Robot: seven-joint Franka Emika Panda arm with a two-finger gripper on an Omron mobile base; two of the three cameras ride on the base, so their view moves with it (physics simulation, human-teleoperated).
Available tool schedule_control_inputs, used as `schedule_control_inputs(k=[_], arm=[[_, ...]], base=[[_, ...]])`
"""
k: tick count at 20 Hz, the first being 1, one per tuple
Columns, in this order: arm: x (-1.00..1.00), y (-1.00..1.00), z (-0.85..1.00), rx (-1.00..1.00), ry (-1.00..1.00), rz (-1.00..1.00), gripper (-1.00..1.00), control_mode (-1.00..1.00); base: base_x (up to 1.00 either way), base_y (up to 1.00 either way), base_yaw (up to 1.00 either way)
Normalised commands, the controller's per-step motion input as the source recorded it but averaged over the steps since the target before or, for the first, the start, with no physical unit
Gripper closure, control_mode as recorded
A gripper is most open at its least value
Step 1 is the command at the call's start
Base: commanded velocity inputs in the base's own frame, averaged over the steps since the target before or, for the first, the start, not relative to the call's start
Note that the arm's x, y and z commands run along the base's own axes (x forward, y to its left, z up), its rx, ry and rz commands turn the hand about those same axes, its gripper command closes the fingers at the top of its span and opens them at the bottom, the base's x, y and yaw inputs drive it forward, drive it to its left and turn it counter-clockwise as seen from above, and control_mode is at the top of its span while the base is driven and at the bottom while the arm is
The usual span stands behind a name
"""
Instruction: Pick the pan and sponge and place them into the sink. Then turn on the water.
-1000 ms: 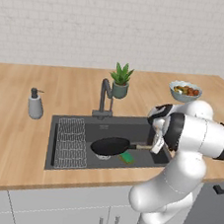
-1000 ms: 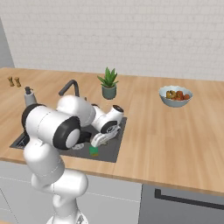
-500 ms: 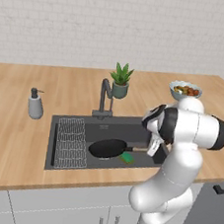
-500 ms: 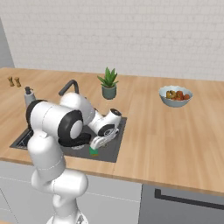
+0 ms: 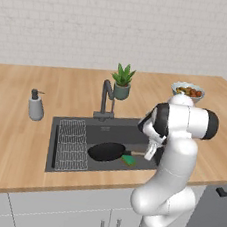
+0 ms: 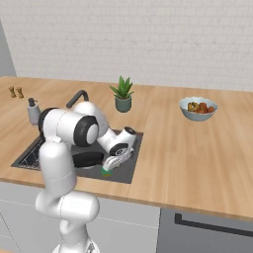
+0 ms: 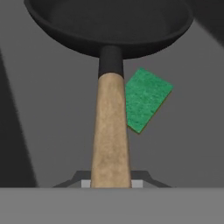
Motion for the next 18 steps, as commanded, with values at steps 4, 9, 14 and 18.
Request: schedule_control_inputs(k=[4,9,14,18], arm=[[0.29,0.0,-0.36,0.0,0.0,0.0,1.0,-1.0],[0.21,0.0,-0.41,-0.03,0.0,0.0,1.0,-1.0],[0.22,0.03,-0.34,-0.13,0.01,0.0,1.0,-1.0],[0.26,0.14,-0.3,-0.22,0.06,-0.01,1.0,-1.0]], base=[[0.0,0.0,0.0],[0.0,0.0,0.0],[0.0,0.0,0.0],[0.0,0.0,0.0]])
